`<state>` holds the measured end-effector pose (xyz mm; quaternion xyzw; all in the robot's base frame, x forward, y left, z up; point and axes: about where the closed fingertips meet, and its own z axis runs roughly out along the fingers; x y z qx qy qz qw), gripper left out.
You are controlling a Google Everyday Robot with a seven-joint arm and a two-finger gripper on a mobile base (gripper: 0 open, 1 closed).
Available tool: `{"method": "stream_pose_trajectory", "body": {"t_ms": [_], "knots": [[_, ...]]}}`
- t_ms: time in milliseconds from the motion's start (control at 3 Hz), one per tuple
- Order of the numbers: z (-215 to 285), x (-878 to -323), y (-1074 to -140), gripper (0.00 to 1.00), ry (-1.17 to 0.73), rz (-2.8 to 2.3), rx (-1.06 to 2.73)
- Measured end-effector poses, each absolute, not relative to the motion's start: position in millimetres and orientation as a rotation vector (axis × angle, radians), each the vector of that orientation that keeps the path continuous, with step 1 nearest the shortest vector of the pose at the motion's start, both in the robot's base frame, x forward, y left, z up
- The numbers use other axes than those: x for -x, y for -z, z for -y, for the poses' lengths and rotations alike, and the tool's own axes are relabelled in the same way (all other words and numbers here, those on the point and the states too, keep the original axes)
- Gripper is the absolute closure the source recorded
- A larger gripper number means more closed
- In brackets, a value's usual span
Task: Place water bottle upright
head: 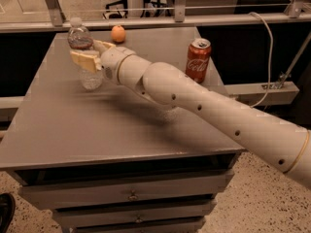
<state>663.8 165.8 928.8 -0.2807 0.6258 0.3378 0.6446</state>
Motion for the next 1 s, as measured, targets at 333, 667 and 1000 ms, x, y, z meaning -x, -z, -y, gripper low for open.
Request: {"method": "stream_pose_trajectory", "body": {"t_ms": [333, 667, 1000], "knots": [[-166.6, -663.0, -926.1, 0.38, -0.762, -1.422, 0.645], [-167.0, -662.5, -924.4, 0.14, -0.757, -1.420, 0.649], [-166.5, -661.6, -922.9, 0.00, -0.755, -1.420, 0.647]]}}
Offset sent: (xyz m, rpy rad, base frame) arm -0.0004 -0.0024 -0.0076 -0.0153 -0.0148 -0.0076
